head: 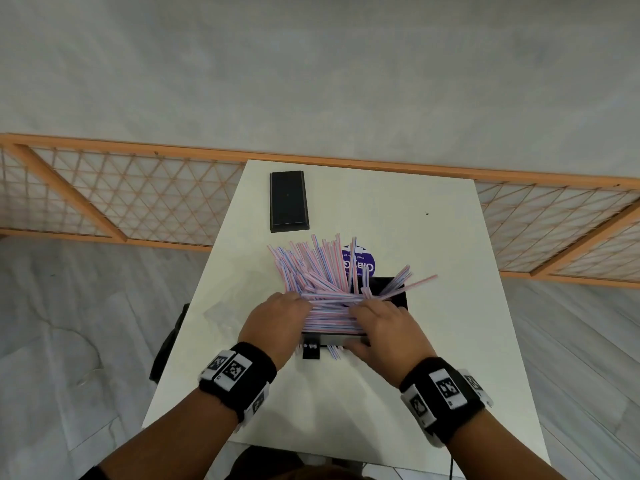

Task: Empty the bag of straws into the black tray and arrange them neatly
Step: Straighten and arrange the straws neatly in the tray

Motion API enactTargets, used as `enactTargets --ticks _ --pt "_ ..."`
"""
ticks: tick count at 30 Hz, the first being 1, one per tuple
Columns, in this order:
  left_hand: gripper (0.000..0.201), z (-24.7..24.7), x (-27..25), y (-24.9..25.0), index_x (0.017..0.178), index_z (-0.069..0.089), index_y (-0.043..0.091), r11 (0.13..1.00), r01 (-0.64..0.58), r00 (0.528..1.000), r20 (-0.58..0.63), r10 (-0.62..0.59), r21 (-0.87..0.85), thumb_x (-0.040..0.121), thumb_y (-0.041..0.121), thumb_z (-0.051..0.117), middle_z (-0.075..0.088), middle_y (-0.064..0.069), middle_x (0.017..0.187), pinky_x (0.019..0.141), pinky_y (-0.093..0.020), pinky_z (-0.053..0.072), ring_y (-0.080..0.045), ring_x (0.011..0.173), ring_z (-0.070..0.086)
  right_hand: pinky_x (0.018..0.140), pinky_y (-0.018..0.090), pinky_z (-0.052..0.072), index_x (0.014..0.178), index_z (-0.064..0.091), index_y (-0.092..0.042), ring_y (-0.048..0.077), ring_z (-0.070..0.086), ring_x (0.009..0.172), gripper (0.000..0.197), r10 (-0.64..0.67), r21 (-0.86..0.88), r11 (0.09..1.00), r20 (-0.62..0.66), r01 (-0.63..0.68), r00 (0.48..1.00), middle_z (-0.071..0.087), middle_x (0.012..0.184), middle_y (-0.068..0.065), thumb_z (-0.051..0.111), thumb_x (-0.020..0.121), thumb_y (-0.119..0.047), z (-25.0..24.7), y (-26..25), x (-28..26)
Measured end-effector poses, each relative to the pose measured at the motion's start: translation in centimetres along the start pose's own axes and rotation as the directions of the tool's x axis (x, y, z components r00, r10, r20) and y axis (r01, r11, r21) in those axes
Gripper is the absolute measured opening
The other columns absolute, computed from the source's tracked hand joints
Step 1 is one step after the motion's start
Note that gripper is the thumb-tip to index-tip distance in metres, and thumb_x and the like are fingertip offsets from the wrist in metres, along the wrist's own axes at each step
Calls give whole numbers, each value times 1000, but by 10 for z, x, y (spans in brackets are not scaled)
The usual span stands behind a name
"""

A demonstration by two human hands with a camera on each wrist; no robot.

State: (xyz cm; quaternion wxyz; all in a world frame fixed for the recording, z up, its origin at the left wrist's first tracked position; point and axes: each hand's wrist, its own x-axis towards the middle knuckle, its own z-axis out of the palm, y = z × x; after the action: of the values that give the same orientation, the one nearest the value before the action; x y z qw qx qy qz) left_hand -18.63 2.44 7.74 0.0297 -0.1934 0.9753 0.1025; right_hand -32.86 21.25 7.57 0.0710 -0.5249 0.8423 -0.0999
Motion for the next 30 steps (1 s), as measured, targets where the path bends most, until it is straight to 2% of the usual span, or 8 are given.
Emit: enactTargets --ticks 7,11,15,18,22,24,26,30 --pt "8 -5 -12 13 99 72 22 978 -76 955 -296 15 -195 92 24 74 65 5 94 66 -29 54 -19 84 63 70 33 57 115 64 -23 19 65 90 36 310 294 931 -318 -218 896 56 117 -3 77 86 -39 -24 22 -1" --pt "16 -10 -7 15 108 62 25 882 73 970 -174 -171 -465 96 34 69 56 10 107 79 -30 56 -10 90 61 68 38 56 126 48 -20 28 66 85 64 554 445 799 -283 -405 783 42 130 1 84 76 -38 -26 45 10" --pt "31 -10 4 22 106 49 29 777 182 957 -74 -281 -603 90 34 75 49 8 110 80 -35 58 -12 85 63 100 40 50 153 28 -13 30 56 121 103 656 583 618 -12 -528 755 36 146 13 88 73 -37 -18 57 24" --pt "42 -6 13 30 119 48 28 737 224 947 -35 -319 -637 89 34 77 45 7 121 85 -36 59 -15 87 64 98 30 41 153 31 -15 25 53 124 92 682 684 525 18 -506 731 44 144 12 84 79 -31 -16 55 36" --pt "48 -5 25 45 128 51 25 691 228 965 65 -253 -686 90 40 76 58 7 114 91 -36 57 -13 95 65 90 36 54 150 34 -24 8 68 87 74 576 706 597 -47 -380 816 66 107 -10 74 88 -23 -19 47 46" --pt "54 -3 31 55 132 50 25 615 254 964 144 -223 -747 89 42 77 61 7 115 92 -34 57 -10 98 65 74 28 55 156 20 -26 3 68 73 79 481 681 658 -53 -320 875 67 101 -13 68 93 -22 -20 39 50" --pt "64 -1 37 63 138 47 27 546 278 954 164 -250 -790 86 43 80 59 9 125 94 -33 55 -11 103 65 70 29 55 158 10 -29 7 69 74 77 390 659 701 -37 -270 920 70 98 -11 58 98 -19 -18 33 52" --pt "53 4 51 75 126 54 24 480 262 954 150 -260 -838 83 34 83 65 9 118 92 -29 50 -12 106 64 83 35 55 143 37 -24 18 70 91 49 259 616 758 17 -215 966 74 101 -7 47 98 -11 -13 24 51"
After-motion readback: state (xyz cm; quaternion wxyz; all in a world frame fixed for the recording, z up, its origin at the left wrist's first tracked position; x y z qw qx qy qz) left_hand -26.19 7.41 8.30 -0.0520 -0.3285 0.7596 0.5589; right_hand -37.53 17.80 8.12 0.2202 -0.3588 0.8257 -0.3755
